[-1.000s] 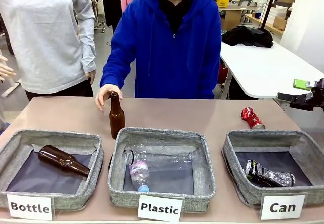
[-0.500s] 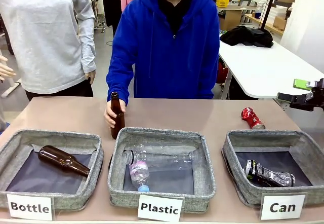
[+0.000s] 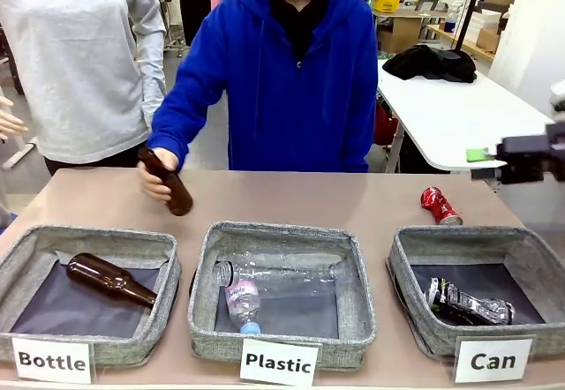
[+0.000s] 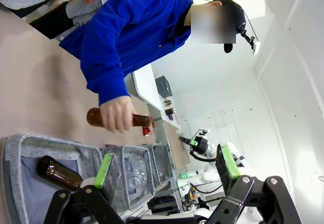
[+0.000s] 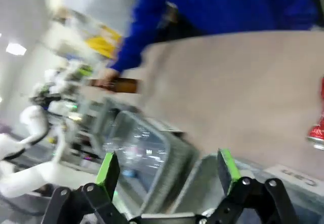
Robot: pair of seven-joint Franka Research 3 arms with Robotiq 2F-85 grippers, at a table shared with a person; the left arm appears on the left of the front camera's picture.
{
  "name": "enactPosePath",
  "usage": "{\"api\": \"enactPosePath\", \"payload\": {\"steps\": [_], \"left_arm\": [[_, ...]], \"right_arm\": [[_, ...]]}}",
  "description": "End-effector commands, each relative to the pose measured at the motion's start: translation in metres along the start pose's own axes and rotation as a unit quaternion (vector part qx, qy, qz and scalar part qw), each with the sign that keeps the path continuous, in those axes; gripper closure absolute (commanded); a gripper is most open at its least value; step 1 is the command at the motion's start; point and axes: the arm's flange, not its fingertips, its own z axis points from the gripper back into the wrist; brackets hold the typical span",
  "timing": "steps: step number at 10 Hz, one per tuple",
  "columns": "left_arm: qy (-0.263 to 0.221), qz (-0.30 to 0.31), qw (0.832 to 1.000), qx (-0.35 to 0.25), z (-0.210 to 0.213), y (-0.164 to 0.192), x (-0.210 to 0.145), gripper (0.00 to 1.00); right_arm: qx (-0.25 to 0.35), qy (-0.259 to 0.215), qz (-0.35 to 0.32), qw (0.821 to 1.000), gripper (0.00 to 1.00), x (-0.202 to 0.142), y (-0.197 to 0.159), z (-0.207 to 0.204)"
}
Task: Sort the can waste into the basket.
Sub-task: Pick up the can waste from the table and place it in the right Fabric basket.
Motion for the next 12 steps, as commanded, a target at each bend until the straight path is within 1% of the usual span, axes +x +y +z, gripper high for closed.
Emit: {"api": "enactPosePath", "payload": {"steps": [1,2,3,4,5,6,7,8,9,11,12], "left_arm": [[0.004,0.0,1.0,-0.001,0.001,-0.003,-0.001,0.0],[0.004,0.0,1.0,-0.001,0.001,-0.003,-0.001,0.0],[0.0,0.0,1.0,0.0,0.0,0.0,0.0,0.0],[0.011,0.0,1.0,-0.021,0.018,-0.016,0.005,0.0],[0.014,-0.005,0.999,-0.033,0.042,-0.035,0.014,0.0],[0.004,-0.013,0.999,-0.041,0.073,-0.056,0.033,0.0],[-0.026,-0.035,0.998,-0.052,0.109,-0.075,0.052,0.0],[-0.054,-0.052,0.996,-0.055,0.135,-0.086,0.06,0.0],[-0.066,-0.058,0.994,-0.059,0.151,-0.092,0.061,0.0],[-0.076,-0.059,0.994,-0.057,0.162,-0.096,0.059,0.0],[-0.07,-0.057,0.994,-0.061,0.16,-0.096,0.052,0.0]], "right_arm": [[-0.221,0.169,-0.025,0.96,0.0,0.031,0.039,-0.025],[-0.316,0.195,-0.022,0.928,0.0,0.044,0.047,-0.038],[-0.372,0.213,-0.027,0.903,0.0,0.055,0.051,-0.048],[-0.401,0.232,-0.029,0.886,0.0,0.063,0.048,-0.057],[-0.416,0.247,-0.03,0.875,0.0,0.07,0.044,-0.064],[-0.435,0.263,-0.036,0.86,0.0,0.078,0.034,-0.072],[-0.44,0.285,-0.04,0.851,0.0,0.084,0.016,-0.079],[-0.446,0.293,-0.038,0.845,0.0,0.088,-0.001,-0.085],[-0.455,0.285,-0.023,0.843,0.0,0.092,-0.02,-0.092],[-0.448,0.29,-0.001,0.846,0.0,0.093,-0.051,-0.11],[-0.438,0.284,0.005,0.853,0.0,0.091,-0.063,-0.119]]}}
